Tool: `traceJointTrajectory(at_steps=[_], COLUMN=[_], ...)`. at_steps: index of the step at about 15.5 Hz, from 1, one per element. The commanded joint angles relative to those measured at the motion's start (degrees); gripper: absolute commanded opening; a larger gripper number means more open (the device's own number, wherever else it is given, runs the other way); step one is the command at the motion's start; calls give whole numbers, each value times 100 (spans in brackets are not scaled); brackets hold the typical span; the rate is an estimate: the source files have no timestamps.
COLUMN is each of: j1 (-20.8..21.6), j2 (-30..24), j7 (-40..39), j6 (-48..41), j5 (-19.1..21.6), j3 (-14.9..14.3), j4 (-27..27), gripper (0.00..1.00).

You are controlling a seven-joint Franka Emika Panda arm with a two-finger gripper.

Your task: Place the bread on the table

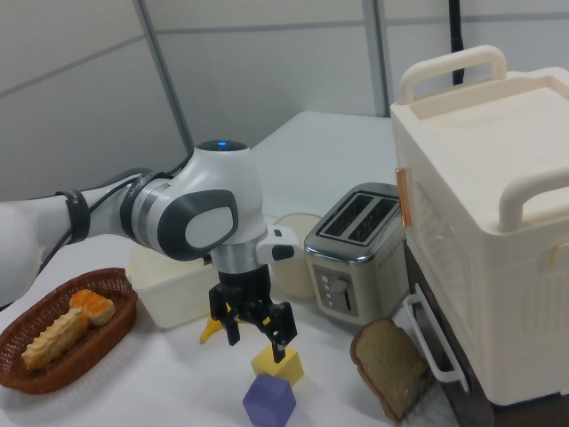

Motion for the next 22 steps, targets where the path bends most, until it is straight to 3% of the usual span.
traceJointTrajectory(at_steps=[1, 9, 22], j1=[147, 164, 375], j2=[-105, 96, 615], j7=[-120, 47, 1023], j6=[178, 573, 1127], j5=[79, 97, 97], j3=[-127, -127, -101], j4=[-224, -225, -181], gripper=[100, 100, 100])
